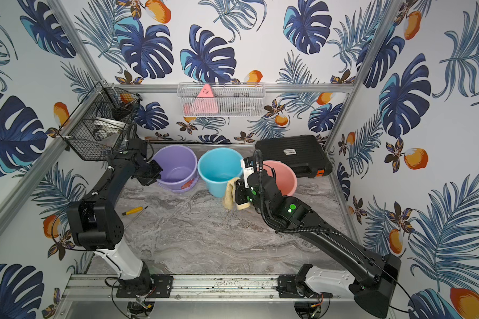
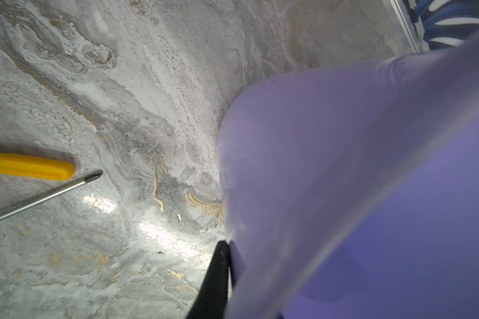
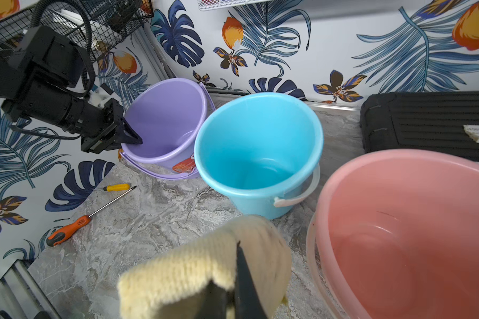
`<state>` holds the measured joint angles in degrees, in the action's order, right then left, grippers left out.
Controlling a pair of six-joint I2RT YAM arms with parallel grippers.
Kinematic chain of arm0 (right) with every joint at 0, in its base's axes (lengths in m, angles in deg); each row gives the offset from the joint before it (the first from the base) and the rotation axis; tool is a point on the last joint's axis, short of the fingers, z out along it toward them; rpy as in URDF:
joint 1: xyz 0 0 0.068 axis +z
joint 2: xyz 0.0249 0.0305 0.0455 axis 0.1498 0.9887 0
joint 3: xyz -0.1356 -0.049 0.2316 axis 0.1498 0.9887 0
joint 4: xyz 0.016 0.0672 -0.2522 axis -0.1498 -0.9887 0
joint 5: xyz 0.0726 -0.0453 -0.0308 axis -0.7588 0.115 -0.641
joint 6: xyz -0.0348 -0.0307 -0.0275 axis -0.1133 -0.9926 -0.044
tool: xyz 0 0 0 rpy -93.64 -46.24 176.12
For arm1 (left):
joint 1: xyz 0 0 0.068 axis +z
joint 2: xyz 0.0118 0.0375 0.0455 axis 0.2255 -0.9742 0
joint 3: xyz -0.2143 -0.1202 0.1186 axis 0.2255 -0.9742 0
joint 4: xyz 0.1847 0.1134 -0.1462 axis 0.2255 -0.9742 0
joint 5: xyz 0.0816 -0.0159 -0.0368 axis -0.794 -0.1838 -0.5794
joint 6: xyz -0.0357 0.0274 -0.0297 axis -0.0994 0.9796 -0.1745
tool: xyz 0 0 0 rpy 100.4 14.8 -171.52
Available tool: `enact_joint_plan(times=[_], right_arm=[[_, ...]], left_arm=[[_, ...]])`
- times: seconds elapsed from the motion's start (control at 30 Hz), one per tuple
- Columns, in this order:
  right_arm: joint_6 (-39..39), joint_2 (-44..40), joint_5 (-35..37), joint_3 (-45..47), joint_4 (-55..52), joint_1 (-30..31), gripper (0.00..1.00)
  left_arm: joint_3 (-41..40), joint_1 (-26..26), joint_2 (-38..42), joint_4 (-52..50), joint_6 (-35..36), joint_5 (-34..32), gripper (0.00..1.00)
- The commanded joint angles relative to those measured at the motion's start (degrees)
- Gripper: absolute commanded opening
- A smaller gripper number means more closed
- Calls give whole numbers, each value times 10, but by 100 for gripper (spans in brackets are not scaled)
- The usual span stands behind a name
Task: Wipe the inside of the bucket with a cloth
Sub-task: Pick up the bucket from the center of the board, then wipe the dirt from the inside of the bucket.
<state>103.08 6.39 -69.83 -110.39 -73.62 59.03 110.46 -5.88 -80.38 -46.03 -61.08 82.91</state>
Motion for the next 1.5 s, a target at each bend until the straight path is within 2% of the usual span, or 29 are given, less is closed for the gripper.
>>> enact_joint_plan(times=[0.0,0.13,0.33,0.6,0.73,0.83,0.87,1.1,1.47], right_arm=[[-30,21,0,-31,-5,0,0],[-49,63,-7,-80,-21,0,0],[-58,142,-37,-171,-41,-1,0],[-23,266,-141,-318,-64,5,0],[-6,324,-165,-380,-64,18,0],[4,365,-187,-418,-63,31,0],[8,380,-191,-429,-64,36,0],[3,452,-174,-440,-71,52,0],[-102,569,-97,-477,-123,57,0]], left_arm=[[-32,-4,36,24,20,-28,0],[-89,-10,90,58,39,-42,0],[-123,-28,146,55,67,-81,0],[-194,-47,209,84,79,-83,0],[-214,-54,222,95,83,-64,0],[-217,-58,231,87,86,-86,0],[-219,-76,236,88,87,-85,0],[-254,-88,269,99,82,-75,0],[-281,-103,281,96,80,-77,0]])
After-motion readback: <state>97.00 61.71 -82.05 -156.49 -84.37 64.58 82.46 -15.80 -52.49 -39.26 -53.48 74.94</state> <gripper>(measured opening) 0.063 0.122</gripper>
